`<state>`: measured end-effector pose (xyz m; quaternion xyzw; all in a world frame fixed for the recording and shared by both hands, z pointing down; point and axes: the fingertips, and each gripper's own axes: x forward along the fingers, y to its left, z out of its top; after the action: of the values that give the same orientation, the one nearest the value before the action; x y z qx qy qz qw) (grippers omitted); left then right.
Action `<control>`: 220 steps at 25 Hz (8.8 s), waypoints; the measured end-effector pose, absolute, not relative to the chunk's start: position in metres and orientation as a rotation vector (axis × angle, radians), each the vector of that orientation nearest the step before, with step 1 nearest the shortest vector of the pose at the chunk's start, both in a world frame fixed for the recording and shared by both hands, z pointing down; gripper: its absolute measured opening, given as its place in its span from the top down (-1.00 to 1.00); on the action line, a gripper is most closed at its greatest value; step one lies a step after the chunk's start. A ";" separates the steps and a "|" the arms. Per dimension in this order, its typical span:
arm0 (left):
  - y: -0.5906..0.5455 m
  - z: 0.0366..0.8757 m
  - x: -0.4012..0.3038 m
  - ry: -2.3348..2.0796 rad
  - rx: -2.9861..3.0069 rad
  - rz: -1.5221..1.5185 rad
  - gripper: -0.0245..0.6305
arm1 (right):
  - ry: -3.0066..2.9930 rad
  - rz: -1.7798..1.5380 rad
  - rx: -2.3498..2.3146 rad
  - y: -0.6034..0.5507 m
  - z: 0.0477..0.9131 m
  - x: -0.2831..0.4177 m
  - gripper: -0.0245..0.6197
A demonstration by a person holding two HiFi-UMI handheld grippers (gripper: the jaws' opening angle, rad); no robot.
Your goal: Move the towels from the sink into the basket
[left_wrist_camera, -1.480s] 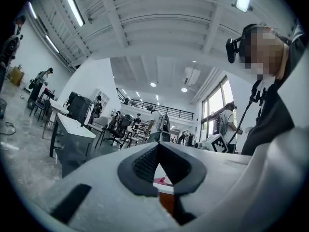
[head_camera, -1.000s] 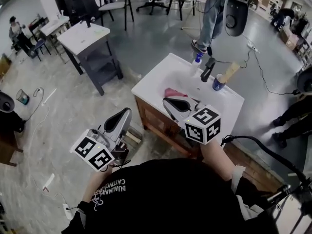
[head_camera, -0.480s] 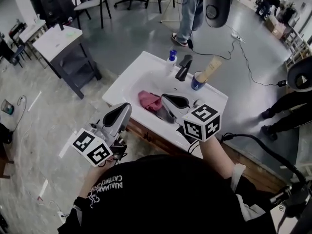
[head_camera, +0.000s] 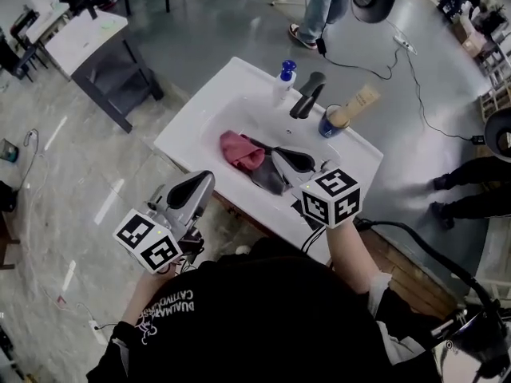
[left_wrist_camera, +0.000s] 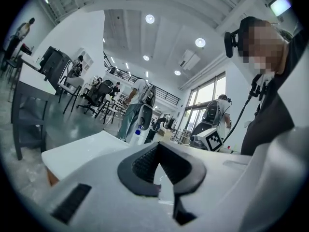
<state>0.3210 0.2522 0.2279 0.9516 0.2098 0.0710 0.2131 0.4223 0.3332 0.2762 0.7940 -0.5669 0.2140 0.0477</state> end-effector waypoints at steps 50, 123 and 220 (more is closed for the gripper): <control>0.167 0.292 0.247 0.068 2.601 0.365 0.92 | -1.612 1.345 2.184 0.269 0.477 0.455 0.77; -0.048 0.221 -0.166 -0.455 2.578 -0.105 0.92 | -2.226 0.568 1.799 -0.051 0.235 0.013 0.78; -0.256 0.654 0.009 -0.075 2.173 0.834 0.92 | -1.454 2.147 1.582 -0.129 0.746 0.065 0.77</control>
<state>0.0091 -0.2557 0.6535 0.8572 -0.0295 0.3288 0.3953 0.0647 -0.1291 0.7461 0.5201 -0.4780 0.7059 0.0521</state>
